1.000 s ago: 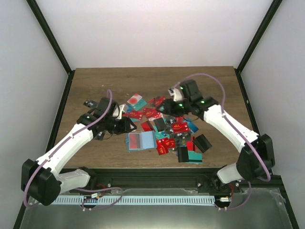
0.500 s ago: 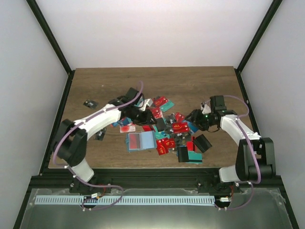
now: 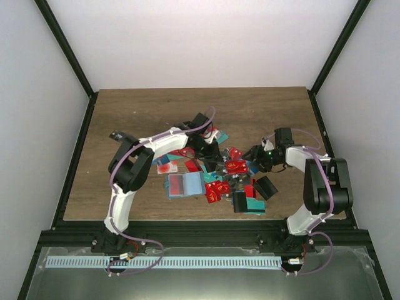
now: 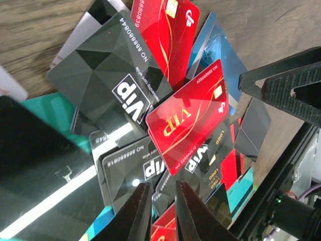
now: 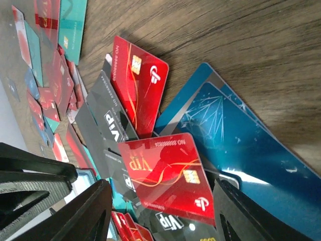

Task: Put the credit cards into the card holder
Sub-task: Pick up the credit card from the center of the board.

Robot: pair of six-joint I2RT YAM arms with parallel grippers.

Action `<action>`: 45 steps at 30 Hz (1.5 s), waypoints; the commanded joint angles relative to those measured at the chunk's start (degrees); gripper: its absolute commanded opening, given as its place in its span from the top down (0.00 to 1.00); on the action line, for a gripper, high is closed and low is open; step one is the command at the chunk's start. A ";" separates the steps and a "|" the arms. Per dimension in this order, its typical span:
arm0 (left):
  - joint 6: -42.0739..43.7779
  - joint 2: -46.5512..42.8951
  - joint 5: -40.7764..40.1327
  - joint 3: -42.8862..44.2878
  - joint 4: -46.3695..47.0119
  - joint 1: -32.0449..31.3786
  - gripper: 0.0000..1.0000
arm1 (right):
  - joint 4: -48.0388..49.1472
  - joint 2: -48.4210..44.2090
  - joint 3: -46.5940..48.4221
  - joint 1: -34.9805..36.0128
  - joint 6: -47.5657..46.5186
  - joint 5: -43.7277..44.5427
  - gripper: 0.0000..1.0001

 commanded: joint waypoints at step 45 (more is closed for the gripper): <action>-1.63 4.18 8.75 4.93 6.07 -4.94 0.85 | 3.59 -8.40 -8.05 3.62 -0.76 -15.11 0.52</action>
